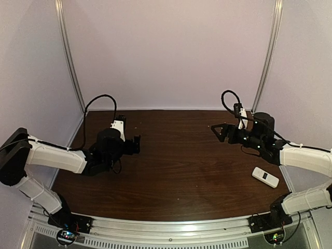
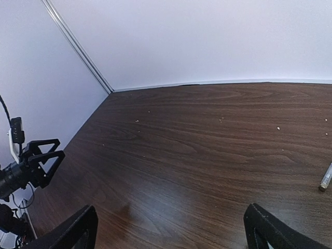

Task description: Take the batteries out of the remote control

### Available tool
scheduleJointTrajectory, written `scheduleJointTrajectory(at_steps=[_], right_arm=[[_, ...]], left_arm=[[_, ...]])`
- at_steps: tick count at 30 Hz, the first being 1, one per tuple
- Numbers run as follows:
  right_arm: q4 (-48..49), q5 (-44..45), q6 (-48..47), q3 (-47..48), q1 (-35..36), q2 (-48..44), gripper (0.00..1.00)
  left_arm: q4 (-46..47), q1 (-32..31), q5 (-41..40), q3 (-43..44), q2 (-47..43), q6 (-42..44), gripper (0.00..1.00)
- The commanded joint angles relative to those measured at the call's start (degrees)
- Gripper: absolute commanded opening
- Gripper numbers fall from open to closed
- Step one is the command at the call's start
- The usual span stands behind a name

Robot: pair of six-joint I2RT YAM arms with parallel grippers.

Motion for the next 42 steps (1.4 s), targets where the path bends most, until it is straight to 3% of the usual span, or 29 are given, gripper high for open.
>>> scheduleJointTrajectory(at_steps=[1,7,13,20,32,38,42], right_arm=[[-15.0,8.4,0.6,7.7,0.4,0.7,1.0],[-27.9,16.2,6.2,12.8,1.7,-3.4,1.0],[-47.7,27.7,11.5,17.6,2.3,-6.9,1.0],[-58.9,36.8,17.2,13.9,2.8,-9.7,1.0],[-66.0,46.8,31.2,9.0,2.8,-5.5,1.0],[-66.3,45.1,33.7,7.3,1.0,-1.5,1.0],[-67.4,44.6,33.4,5.9,-4.2,-0.4,1.0]], left_arm=[[-1.8,-0.2,4.6,1.6,-2.8,-1.4,0.97],[-3.8,-0.4,11.1,1.1,-6.5,0.5,0.97],[-3.3,-0.5,16.4,1.1,-6.7,1.3,0.97],[-3.6,-1.4,19.2,2.0,-6.4,2.2,0.97],[-3.6,-1.4,20.0,2.3,-6.8,2.5,0.97],[-3.6,-1.4,19.6,2.4,-6.7,2.9,0.97],[-3.6,-1.4,19.5,2.5,-6.6,3.0,0.97]])
